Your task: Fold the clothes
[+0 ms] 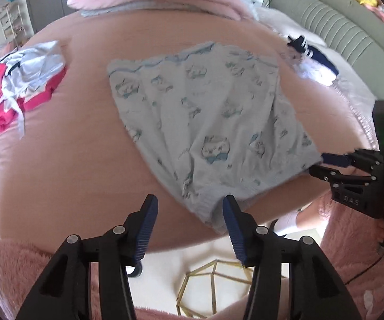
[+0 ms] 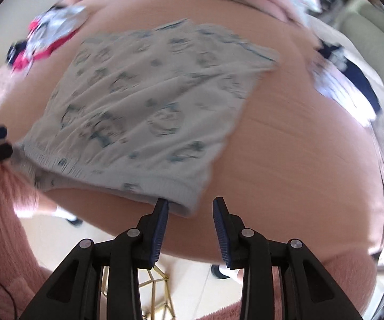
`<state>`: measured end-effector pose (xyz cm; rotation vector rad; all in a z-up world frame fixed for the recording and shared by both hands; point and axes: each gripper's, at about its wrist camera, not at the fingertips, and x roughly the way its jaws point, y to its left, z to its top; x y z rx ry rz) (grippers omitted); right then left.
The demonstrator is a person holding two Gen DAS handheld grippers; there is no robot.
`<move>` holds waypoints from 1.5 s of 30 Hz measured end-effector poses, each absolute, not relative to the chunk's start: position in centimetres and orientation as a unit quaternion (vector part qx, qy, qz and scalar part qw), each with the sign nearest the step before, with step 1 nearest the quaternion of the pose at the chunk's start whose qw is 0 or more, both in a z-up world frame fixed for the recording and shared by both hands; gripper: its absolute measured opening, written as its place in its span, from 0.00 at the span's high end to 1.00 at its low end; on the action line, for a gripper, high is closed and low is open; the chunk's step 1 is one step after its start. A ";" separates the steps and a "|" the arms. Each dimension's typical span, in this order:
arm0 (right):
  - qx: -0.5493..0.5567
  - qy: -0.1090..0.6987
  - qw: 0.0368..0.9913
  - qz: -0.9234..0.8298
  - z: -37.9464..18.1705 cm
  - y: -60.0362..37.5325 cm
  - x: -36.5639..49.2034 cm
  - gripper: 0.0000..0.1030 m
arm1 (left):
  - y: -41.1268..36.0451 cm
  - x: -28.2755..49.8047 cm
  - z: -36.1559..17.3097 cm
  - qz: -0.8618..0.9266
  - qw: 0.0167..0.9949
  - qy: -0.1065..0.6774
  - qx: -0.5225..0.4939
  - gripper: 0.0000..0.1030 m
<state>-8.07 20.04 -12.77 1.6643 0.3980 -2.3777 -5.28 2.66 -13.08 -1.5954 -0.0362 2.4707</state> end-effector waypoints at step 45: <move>0.493 -0.063 -0.010 -0.867 -7.9 25.0 -7.7 0.61 | 6.3 -3.5 -13.8 0.841 0.091 0.052 -0.531 0.60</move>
